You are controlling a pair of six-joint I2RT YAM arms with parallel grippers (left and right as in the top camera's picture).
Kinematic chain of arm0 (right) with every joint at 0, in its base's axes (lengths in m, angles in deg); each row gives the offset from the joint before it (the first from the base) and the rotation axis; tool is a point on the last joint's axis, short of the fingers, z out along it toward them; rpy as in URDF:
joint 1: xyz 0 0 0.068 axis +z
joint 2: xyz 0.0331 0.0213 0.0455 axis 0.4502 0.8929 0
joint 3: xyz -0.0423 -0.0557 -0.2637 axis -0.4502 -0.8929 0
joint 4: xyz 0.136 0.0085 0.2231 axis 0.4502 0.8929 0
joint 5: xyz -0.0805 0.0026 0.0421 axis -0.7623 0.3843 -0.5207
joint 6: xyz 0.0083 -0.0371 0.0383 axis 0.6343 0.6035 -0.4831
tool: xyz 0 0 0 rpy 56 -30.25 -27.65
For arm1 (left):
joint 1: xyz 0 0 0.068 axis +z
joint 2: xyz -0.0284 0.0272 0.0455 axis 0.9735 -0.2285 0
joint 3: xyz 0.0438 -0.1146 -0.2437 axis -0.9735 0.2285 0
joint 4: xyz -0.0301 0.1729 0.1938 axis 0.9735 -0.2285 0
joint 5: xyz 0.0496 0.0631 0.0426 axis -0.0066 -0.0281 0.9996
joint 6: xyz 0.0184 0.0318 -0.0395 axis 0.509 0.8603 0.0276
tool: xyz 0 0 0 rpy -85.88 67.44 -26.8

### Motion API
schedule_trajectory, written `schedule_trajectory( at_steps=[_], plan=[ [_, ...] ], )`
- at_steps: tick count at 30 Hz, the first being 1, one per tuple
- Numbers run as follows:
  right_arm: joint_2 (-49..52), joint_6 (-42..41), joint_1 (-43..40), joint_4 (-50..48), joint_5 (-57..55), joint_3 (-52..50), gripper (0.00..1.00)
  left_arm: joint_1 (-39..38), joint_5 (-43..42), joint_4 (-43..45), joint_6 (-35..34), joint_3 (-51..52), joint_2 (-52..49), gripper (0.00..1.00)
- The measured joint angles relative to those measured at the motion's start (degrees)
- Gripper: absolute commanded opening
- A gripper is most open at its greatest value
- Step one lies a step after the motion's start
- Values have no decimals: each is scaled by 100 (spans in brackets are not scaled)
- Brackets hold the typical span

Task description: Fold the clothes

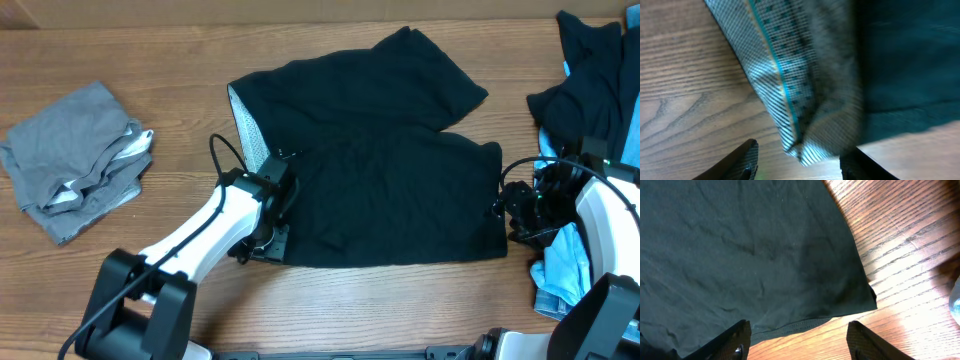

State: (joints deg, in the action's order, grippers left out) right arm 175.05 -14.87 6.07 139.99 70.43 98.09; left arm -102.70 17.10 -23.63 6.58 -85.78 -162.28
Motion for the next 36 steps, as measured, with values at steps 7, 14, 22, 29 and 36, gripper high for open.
schedule_trajectory(
  at_steps=[7, 14, 22, 29, 36],
  plan=[
    [0, -2, 2, -50, 15, -4, 64, 0, 13, 103, -157, 4, -546, 4],
    [0, -66, 0, -31, -492, -4, 65, 0, 223, -195, -164, -28, -516, 4],
    [0, -367, 0, -114, -588, -839, 65, 0, 389, -258, -170, -116, 457, 4],
    [0, -756, 0, -638, -472, -1182, 60, 0, 402, -212, -205, -116, 457, 4],
    [0, -1029, 4, -1115, -221, -1676, 4, 0, 402, -205, -208, -116, 459, 4]
  ],
)
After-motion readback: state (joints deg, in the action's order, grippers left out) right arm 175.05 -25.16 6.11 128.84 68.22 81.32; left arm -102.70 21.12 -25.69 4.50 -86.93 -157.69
